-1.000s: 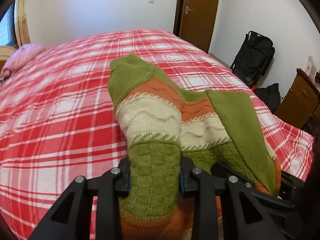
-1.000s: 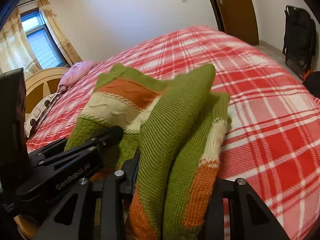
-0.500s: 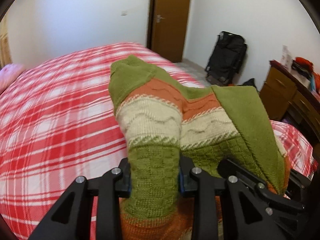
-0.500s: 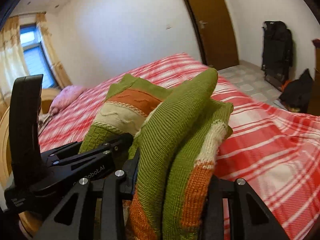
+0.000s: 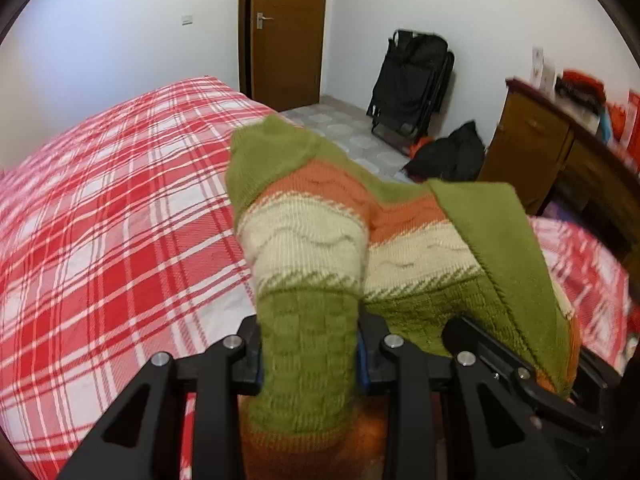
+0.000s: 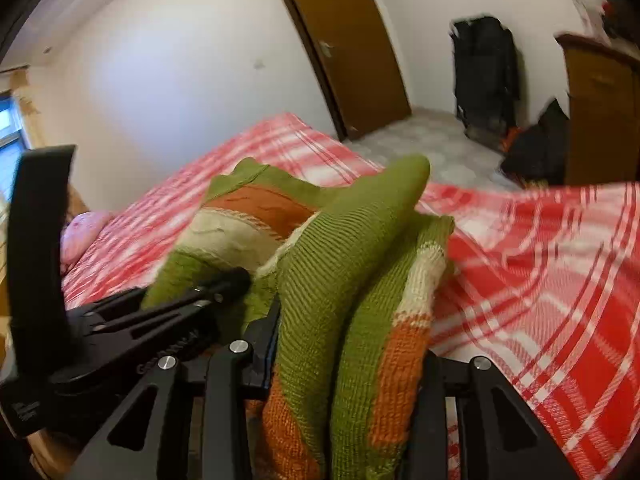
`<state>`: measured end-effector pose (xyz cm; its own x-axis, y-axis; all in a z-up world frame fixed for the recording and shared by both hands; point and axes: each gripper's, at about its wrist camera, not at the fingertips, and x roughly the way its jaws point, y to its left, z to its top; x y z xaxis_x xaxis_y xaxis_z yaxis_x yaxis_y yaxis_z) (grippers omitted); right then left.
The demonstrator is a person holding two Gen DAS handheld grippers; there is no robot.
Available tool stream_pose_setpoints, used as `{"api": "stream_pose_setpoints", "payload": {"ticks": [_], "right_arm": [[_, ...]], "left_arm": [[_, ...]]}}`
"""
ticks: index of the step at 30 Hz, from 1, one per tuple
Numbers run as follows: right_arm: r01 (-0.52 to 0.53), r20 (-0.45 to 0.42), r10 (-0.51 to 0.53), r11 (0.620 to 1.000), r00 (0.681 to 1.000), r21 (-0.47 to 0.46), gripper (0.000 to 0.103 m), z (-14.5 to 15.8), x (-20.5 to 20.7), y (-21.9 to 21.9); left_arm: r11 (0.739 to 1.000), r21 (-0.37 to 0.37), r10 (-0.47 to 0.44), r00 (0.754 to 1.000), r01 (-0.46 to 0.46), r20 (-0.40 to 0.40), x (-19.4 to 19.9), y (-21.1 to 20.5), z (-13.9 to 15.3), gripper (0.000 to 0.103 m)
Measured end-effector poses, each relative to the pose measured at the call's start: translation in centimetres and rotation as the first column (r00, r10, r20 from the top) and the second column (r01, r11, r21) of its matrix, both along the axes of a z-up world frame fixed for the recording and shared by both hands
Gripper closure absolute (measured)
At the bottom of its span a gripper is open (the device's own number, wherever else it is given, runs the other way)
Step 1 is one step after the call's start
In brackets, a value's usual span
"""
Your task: Fold small clothes
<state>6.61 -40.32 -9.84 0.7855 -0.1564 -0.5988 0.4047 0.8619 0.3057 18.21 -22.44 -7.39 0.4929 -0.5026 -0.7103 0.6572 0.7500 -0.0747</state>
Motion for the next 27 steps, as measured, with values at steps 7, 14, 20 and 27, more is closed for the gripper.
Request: {"api": "stream_pose_setpoints", "payload": {"ticks": [7,14,20,27], "right_arm": [[0.049,-0.027,-0.046,0.989,0.999,0.140,0.048,-1.7,-0.7,-2.0],[0.198,-0.019,-0.199,0.980,0.980,-0.021,0.048,0.9,-4.5,0.1],[0.074,0.005,-0.076,0.958,0.997,-0.277,0.072,3.5,-4.9,5.3],[-0.014,-0.119,-0.003,0.989,0.993,-0.148,0.072,-0.1,-3.8,5.4]], "left_arm": [[0.988,0.114,0.103,0.994,-0.107,0.044,1.1,-0.3,-1.8,0.001],[0.980,0.154,0.111,0.988,-0.127,0.109,-0.4,2.1,-0.7,0.000],[0.971,0.188,0.121,0.982,-0.147,0.144,-2.2,3.6,-0.3,0.000],[0.968,0.186,0.152,0.985,-0.166,0.087,-3.7,5.5,-0.9,0.000]]}}
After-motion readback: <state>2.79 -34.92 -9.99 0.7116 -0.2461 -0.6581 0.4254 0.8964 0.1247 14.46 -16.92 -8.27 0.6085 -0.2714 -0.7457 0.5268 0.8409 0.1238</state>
